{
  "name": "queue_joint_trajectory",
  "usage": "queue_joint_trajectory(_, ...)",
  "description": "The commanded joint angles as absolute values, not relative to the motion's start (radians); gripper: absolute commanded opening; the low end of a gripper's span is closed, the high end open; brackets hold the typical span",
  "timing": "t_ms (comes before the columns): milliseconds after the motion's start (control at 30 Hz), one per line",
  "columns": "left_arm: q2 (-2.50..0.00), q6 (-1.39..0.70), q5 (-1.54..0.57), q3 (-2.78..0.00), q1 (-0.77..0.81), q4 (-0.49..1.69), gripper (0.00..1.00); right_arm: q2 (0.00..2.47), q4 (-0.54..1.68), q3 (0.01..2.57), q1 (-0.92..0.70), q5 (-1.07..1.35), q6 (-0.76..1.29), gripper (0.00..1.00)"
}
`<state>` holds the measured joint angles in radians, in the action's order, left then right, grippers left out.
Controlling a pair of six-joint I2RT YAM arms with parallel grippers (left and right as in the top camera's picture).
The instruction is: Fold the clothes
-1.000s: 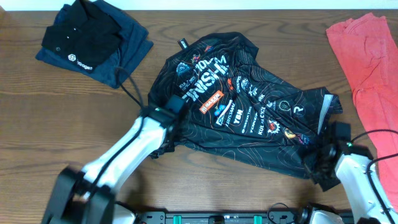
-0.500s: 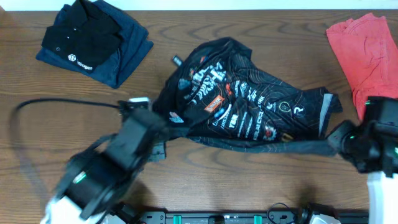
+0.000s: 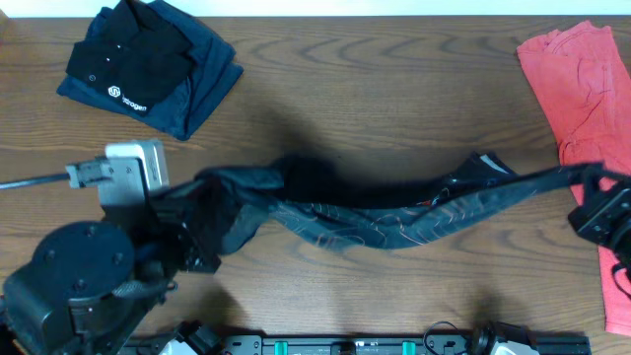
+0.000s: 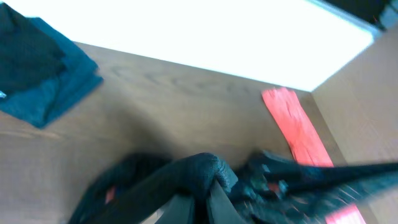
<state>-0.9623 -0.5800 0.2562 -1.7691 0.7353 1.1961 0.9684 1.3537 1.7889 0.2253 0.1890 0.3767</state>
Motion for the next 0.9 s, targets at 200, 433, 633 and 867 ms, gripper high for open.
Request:
queue_joint_trajectory(200, -1.207, -0.54, 0.618, -1.777, 0.671, 1.053, 0.06, 1.185, 1.158, 1.803, 0.234, 0.215, 0.408, 0.01)
queue_joint_trajectory(433, -1.489, -0.39, 0.598, -1.777, 0.487, 0.697, 0.06, 1.425, 0.909, 1.803, 0.219, 0.305, 0.416, 0.01)
queue_joint_trajectory(633, -1.654, -0.162, 0.585, -1.803, 0.408, 0.31, 0.06, 1.584, 0.655, 1.871, 0.21, 0.332, 0.46, 0.01)
queue_joint_trajectory(867, -1.643, -0.011, 0.66, -2.04, 0.409, 0.244, 0.06, 1.628, 0.726, 2.219, 0.276, 0.341, 0.447, 0.01)
